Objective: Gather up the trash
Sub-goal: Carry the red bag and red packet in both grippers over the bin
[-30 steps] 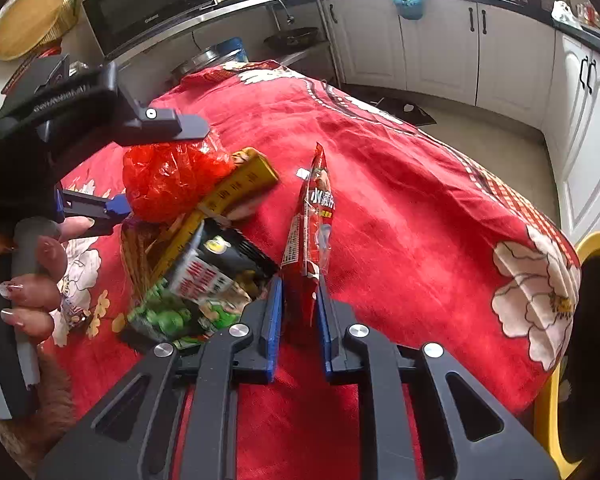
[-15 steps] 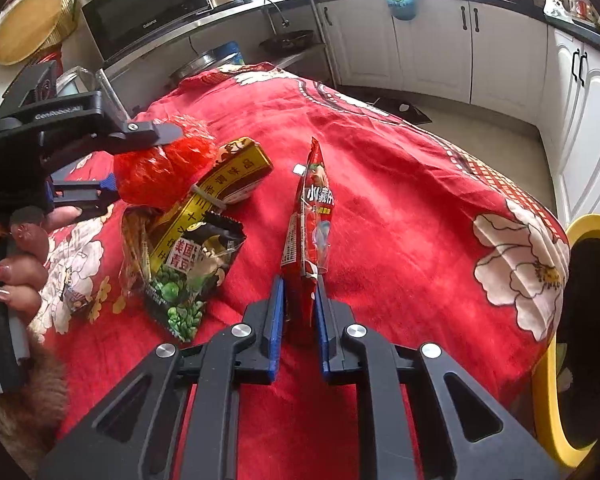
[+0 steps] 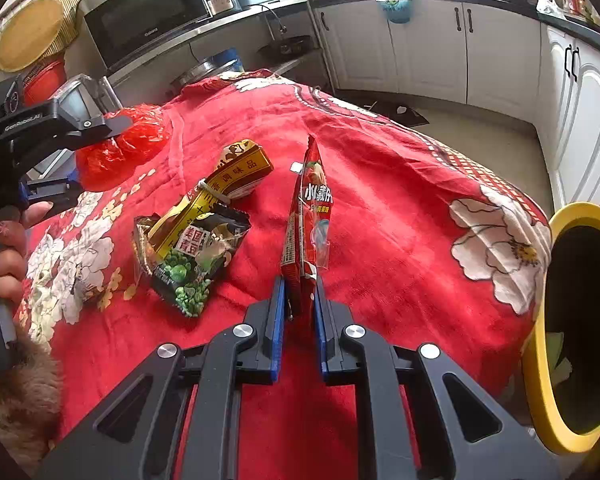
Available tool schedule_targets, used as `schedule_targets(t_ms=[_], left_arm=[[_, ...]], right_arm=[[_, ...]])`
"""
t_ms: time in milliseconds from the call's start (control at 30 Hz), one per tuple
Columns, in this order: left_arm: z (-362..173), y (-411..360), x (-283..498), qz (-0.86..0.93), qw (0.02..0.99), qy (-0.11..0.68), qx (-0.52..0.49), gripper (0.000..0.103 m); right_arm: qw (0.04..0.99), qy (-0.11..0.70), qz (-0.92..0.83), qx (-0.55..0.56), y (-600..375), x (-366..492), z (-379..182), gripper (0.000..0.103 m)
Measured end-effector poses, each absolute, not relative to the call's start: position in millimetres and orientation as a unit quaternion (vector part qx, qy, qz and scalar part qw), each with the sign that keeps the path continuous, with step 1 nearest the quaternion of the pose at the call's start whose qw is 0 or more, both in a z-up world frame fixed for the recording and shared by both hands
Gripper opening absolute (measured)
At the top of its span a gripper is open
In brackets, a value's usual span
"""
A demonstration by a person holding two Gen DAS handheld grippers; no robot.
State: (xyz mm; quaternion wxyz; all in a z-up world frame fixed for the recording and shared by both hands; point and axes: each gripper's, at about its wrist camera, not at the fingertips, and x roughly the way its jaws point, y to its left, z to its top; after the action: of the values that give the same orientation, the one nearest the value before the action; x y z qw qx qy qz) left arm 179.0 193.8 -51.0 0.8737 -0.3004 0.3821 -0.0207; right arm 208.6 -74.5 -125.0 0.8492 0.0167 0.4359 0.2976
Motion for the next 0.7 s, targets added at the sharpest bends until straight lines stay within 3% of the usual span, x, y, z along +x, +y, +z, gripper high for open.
schedule_targets(t_ms=[700], left_arm=[[-24.7,121.6,177.5,-0.076,0.895,0.364,-0.246,0.035]], right_arm=[[0.877,0.392,0.276,0.022,-128.6,184.0,-84.9,0.013]])
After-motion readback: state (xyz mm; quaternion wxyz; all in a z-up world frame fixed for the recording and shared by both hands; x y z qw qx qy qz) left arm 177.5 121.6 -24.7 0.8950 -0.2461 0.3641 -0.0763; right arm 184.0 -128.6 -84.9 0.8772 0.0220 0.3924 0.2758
